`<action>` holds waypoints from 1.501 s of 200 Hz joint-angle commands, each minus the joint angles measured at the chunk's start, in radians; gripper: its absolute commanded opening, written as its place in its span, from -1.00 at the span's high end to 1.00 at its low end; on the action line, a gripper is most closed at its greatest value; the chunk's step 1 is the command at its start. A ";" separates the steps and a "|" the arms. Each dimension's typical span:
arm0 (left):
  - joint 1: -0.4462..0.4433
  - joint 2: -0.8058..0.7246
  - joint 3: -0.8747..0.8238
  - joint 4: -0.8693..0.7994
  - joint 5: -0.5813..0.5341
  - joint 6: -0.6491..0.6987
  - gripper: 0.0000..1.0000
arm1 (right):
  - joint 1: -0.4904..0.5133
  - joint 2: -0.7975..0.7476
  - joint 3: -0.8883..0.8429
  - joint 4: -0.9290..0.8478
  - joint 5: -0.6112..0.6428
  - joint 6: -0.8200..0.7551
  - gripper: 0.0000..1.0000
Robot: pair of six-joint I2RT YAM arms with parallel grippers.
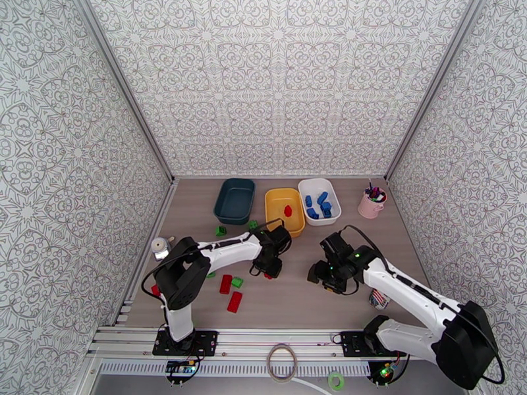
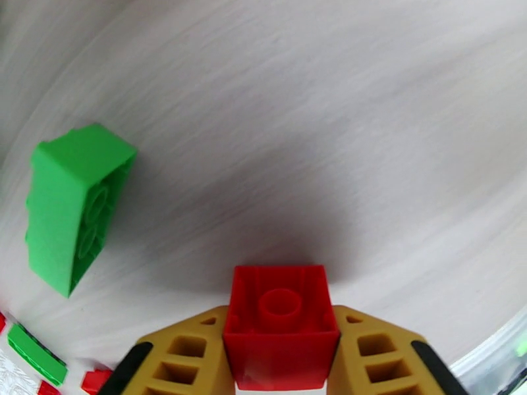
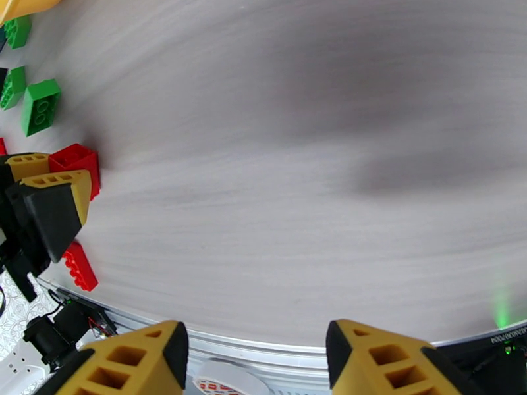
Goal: Sort the legos into containers by color
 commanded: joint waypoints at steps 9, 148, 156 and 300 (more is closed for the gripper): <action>0.058 -0.115 0.006 0.062 0.103 -0.088 0.37 | 0.007 0.051 0.049 0.126 -0.073 -0.001 -0.20; 0.381 0.047 0.331 0.259 0.419 -0.288 0.37 | -0.078 0.425 0.511 0.265 -0.221 -0.054 -0.97; 0.381 0.078 0.376 0.245 0.419 -0.282 0.37 | -0.089 0.425 0.520 0.257 -0.223 -0.059 -0.98; 0.332 0.114 0.574 0.059 0.248 -0.171 -0.60 | -0.162 0.295 0.440 0.067 -0.132 -0.177 -0.88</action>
